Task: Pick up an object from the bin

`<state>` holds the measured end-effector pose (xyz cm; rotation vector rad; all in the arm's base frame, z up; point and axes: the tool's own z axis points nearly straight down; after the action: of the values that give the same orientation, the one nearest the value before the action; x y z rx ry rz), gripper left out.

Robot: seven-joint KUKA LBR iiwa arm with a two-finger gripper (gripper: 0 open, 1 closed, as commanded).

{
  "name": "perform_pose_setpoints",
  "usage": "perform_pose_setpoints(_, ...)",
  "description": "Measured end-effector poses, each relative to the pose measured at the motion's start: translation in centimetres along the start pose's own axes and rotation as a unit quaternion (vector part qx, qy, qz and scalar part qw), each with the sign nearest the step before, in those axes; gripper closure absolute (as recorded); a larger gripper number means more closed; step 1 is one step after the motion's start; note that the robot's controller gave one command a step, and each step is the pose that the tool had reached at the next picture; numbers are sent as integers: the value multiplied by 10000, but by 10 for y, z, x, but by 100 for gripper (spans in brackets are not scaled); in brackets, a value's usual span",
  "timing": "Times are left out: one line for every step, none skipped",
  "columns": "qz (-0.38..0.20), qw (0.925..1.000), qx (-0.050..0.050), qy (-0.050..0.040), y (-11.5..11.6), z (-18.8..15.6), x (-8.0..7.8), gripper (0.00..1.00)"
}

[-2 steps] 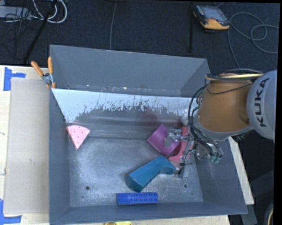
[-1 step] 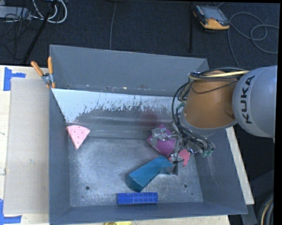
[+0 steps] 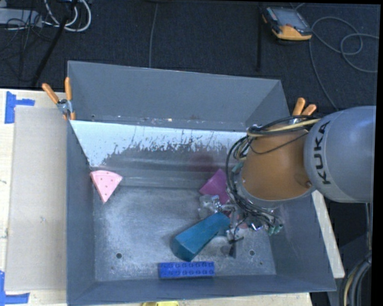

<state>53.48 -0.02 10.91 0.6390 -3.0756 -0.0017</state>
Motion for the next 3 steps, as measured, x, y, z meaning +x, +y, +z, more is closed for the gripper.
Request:
perform_pose_setpoints(-448, 9990, -7, 17, 6, 42, -7, 0)
perform_pose_setpoints(-475, 9989, 4, 12, 4, 40, -30, 100)
perform_pose_setpoints(-475, 9989, 4, 12, 4, 40, -30, 100)
